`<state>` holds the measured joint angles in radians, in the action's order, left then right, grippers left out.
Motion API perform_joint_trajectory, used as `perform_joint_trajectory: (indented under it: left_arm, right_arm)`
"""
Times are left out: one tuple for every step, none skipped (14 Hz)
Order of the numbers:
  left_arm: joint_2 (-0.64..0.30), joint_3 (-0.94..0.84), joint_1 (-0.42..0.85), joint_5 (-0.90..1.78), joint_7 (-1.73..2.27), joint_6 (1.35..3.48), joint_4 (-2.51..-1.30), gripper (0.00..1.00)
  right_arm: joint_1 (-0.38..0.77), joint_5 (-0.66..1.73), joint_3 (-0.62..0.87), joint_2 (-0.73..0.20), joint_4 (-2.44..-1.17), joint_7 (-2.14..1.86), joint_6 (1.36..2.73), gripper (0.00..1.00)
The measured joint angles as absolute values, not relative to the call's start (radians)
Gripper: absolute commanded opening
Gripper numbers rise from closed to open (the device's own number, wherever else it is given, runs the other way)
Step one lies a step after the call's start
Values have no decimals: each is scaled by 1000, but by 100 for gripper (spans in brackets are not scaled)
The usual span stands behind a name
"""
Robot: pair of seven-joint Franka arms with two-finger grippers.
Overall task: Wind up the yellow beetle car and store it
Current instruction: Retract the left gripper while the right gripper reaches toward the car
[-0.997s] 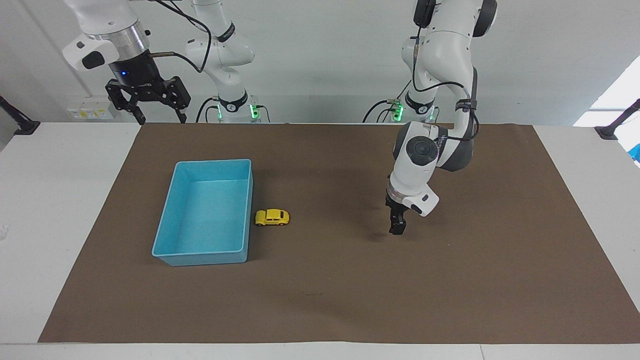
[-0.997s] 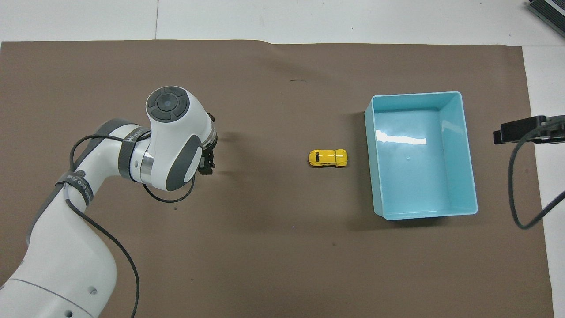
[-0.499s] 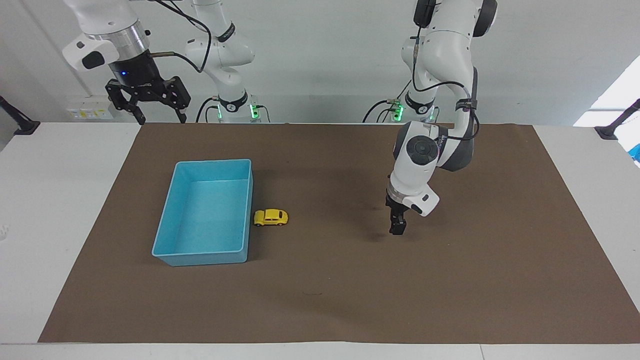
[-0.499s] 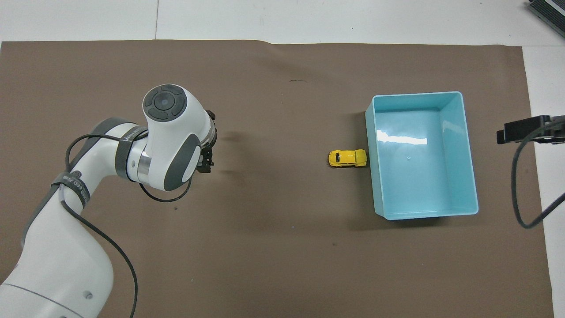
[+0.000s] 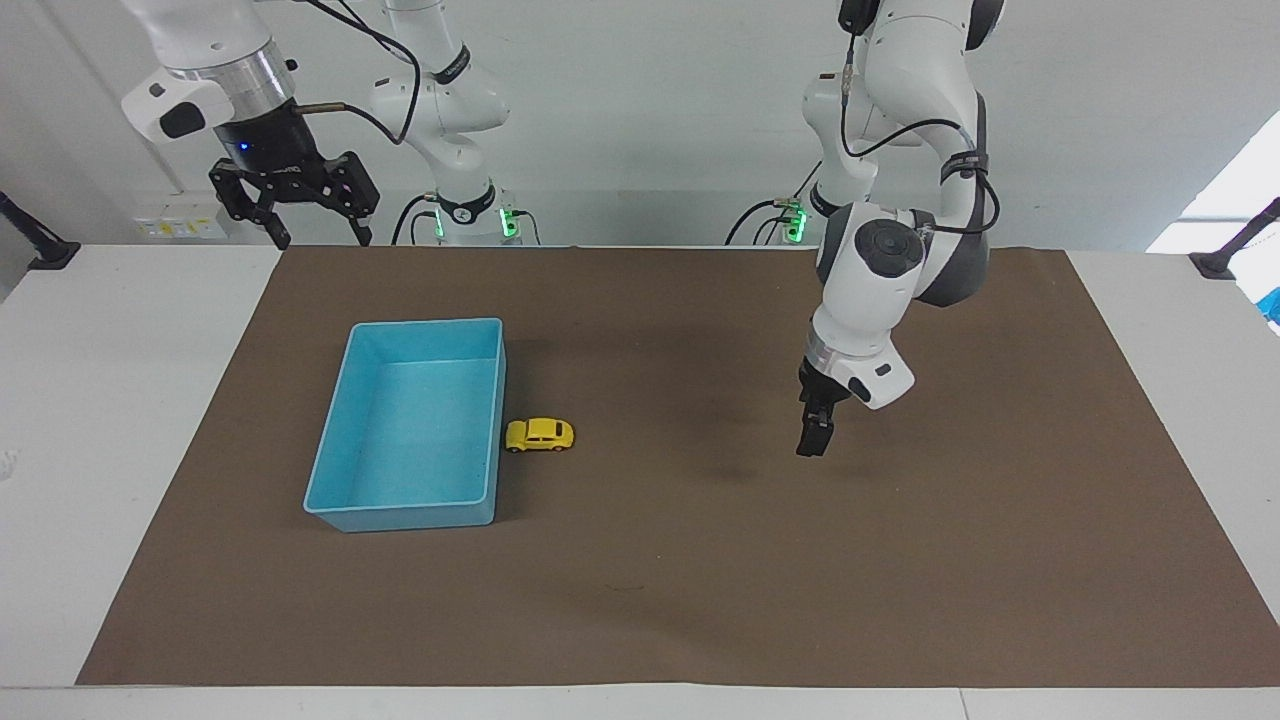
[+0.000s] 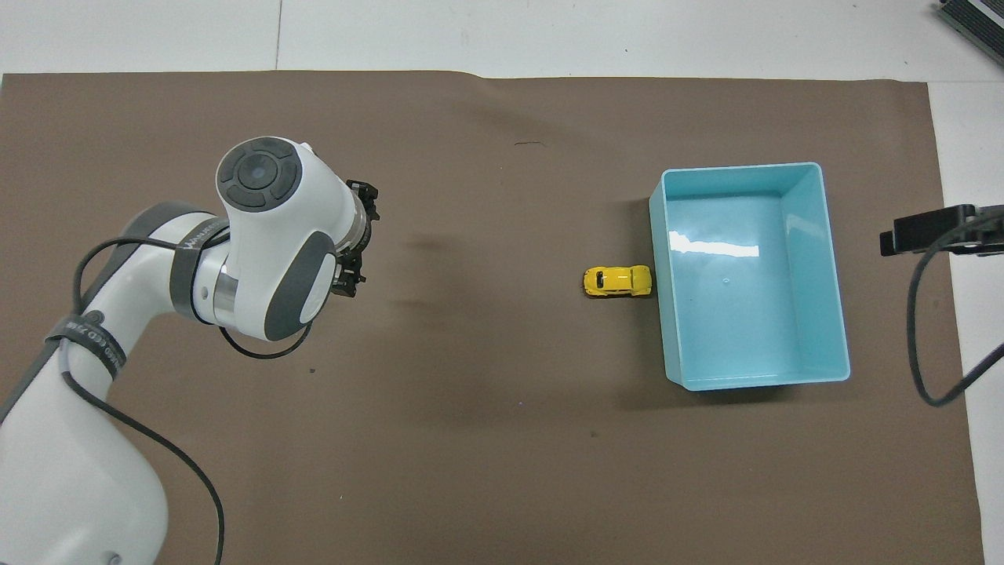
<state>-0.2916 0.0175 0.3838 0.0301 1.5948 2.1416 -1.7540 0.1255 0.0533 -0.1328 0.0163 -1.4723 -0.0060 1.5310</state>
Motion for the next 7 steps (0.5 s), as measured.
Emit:
perform_joint_trajectory:
  left_arm:
    - [-278, 18, 375, 30, 1531, 2129, -1752, 100]
    - [-263, 18, 367, 30, 1464, 2106, -1751, 100]
    - [-245, 18, 352, 30, 1384, 2077, -1750, 100]
    - [-229, 19, 337, 30, 1312, 2056, -1750, 100]
    - [-212, 19, 320, 30, 1230, 2039, -1750, 100]
    - [-195, 19, 301, 30, 1137, 2018, -1750, 100]
    - [-180, 19, 285, 30, 1047, 1992, -1750, 100]
  right_arm:
    - [126, 54, -132, 16, -1472, -27, 1531, 100]
    - [127, 54, -131, 16, -1472, -57, 1531, 100]
    - [129, 55, -128, 16, -1472, -93, 1530, 100]
    - [134, 55, -124, 16, -1472, -125, 1530, 100]
    - [138, 55, -117, 16, -1472, -166, 1530, 100]
    - [139, 55, -102, 16, -1472, -211, 1530, 100]
    - [140, 54, -86, 16, -1472, -258, 1530, 100]
